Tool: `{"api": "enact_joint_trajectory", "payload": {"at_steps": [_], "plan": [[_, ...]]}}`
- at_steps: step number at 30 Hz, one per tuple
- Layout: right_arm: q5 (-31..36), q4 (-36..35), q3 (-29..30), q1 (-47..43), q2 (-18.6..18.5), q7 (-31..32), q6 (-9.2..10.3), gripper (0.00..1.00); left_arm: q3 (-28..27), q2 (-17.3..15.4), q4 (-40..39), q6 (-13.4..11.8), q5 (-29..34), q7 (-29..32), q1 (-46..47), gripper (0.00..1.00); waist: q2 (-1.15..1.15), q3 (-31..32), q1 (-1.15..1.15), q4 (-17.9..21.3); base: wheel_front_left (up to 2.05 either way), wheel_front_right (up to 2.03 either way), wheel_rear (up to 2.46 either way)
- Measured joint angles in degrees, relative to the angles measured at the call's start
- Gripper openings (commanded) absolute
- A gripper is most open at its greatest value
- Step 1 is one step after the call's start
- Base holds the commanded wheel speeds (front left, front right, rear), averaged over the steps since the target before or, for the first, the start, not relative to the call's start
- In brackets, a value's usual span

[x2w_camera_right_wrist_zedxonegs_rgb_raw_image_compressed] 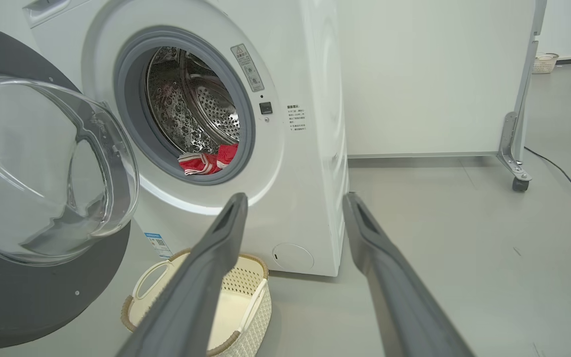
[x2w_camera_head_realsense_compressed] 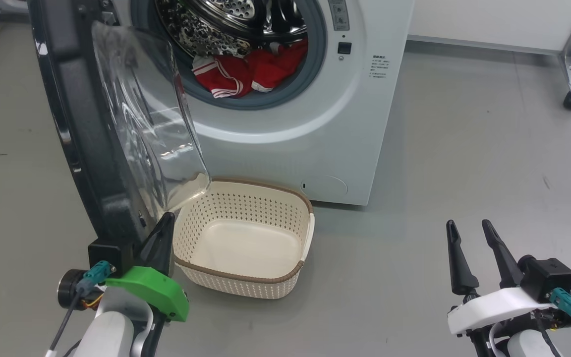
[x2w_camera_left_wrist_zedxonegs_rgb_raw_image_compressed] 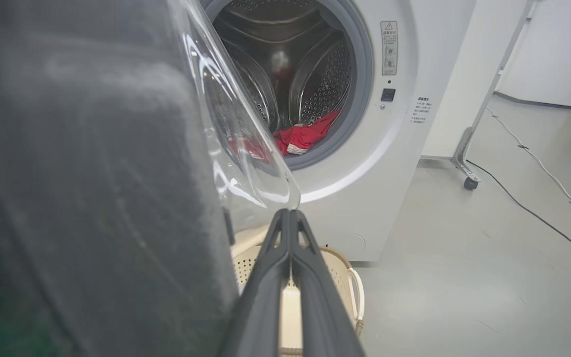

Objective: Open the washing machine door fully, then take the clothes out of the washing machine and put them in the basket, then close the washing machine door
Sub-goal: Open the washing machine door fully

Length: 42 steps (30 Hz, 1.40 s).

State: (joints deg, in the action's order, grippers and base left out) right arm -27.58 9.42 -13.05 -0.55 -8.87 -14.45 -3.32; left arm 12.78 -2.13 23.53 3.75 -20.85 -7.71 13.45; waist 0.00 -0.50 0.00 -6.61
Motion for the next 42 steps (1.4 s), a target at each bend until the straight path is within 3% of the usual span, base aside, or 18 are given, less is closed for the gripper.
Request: {"api": "enact_joint_trajectory", "payload": {"at_steps": [16,23,42], "plan": [[1.2,-0.1,-1.5,0.0,0.0,0.0,-0.65,1.0,-5.0,-1.0,0.0,-1.8,-2.3,-2.0,1.0,0.0,0.0,-3.2,0.0,-5.4,0.0,0.0,0.0],[2.3,-0.2,-2.0,0.6,-0.9,0.1,-0.68,1.0,-9.1,-2.9,-0.3,-2.5,-4.2,-2.6,2.1,0.0,0.0,-6.0,0.0,-7.0,0.0,0.0,0.0],[3.5,-1.7,-2.9,3.9,-2.2,1.9,-1.13,1.0,-18.7,-8.0,-0.3,-3.7,-9.8,-3.2,5.5,0.0,0.0,-13.0,0.0,-8.1,0.0,0.0,0.0]]}}
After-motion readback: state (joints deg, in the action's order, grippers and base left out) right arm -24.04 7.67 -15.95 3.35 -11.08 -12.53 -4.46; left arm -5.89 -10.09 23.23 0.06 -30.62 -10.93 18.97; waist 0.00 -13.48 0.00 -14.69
